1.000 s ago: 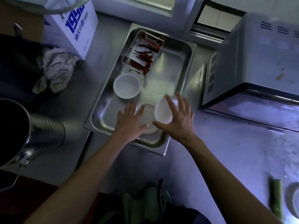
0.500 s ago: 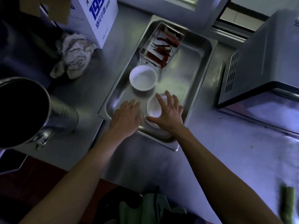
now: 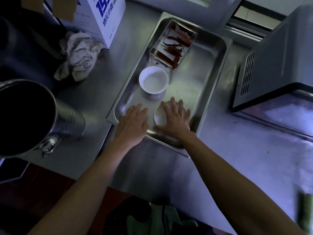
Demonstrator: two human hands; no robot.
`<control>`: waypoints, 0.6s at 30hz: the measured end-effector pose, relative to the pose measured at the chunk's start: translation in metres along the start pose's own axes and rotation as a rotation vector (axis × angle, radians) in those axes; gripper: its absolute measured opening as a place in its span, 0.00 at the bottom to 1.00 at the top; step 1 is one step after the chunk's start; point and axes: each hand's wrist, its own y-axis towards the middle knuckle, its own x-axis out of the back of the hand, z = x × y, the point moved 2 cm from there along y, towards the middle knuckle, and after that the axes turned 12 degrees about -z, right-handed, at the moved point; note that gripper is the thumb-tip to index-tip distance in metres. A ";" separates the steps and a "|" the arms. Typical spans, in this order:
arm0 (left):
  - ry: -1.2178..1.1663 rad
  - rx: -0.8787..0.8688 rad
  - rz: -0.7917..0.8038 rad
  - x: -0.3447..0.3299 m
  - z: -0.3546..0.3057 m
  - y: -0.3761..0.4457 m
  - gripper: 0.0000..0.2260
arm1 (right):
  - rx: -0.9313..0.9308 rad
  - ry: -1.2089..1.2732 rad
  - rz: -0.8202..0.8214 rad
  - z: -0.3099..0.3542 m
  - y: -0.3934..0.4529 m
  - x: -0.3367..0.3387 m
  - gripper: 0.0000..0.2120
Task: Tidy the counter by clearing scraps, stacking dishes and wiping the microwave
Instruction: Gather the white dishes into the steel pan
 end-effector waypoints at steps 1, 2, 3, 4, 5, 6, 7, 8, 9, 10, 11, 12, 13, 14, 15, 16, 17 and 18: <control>0.007 -0.004 0.007 0.000 -0.001 0.001 0.24 | 0.005 -0.007 0.003 0.000 -0.001 0.001 0.51; 0.013 -0.008 0.010 -0.001 -0.003 0.001 0.24 | 0.008 -0.010 0.002 -0.001 -0.002 0.003 0.50; 0.018 -0.011 0.014 -0.001 -0.004 0.002 0.25 | 0.006 -0.005 -0.006 -0.002 -0.004 0.005 0.48; 0.025 -0.013 0.018 -0.001 -0.007 0.003 0.25 | 0.000 0.006 -0.024 -0.004 -0.007 0.007 0.46; 0.033 -0.017 0.024 -0.001 -0.009 0.005 0.25 | -0.006 0.016 -0.052 -0.005 -0.011 0.011 0.43; 0.038 -0.026 0.032 0.000 -0.012 0.006 0.25 | -0.010 0.026 -0.086 -0.008 -0.016 0.015 0.40; 0.037 -0.041 0.042 0.000 -0.016 0.007 0.25 | -0.015 0.038 -0.119 -0.010 -0.021 0.020 0.37; 0.033 -0.060 0.055 0.000 -0.022 0.008 0.25 | -0.022 0.055 -0.149 -0.014 -0.027 0.026 0.35; 0.027 -0.080 0.068 0.001 -0.029 0.009 0.25 | -0.032 0.072 -0.175 -0.017 -0.033 0.033 0.34; 0.022 -0.099 0.077 0.002 -0.039 0.011 0.26 | -0.044 0.084 -0.200 -0.021 -0.040 0.040 0.33; 0.014 -0.120 0.079 0.002 -0.049 0.014 0.26 | -0.059 0.092 -0.227 -0.026 -0.048 0.047 0.32; 0.005 -0.146 0.073 0.003 -0.062 0.016 0.25 | -0.079 0.100 -0.255 -0.032 -0.056 0.055 0.32; -0.005 -0.177 0.066 0.003 -0.075 0.018 0.25 | -0.105 0.114 -0.286 -0.040 -0.065 0.062 0.31; -0.012 -0.214 0.058 0.003 -0.089 0.019 0.25 | -0.135 0.131 -0.314 -0.049 -0.075 0.070 0.31; -0.018 -0.257 0.055 0.002 -0.104 0.020 0.24 | -0.166 0.144 -0.334 -0.059 -0.087 0.076 0.31; -0.021 -0.305 0.055 0.000 -0.120 0.021 0.23 | -0.199 0.150 -0.344 -0.071 -0.099 0.081 0.30; -0.021 -0.352 0.063 -0.003 -0.136 0.019 0.22 | -0.238 0.154 -0.347 -0.083 -0.113 0.085 0.30; -0.023 -0.394 0.075 -0.007 -0.154 0.017 0.21 | -0.286 0.160 -0.344 -0.097 -0.129 0.087 0.30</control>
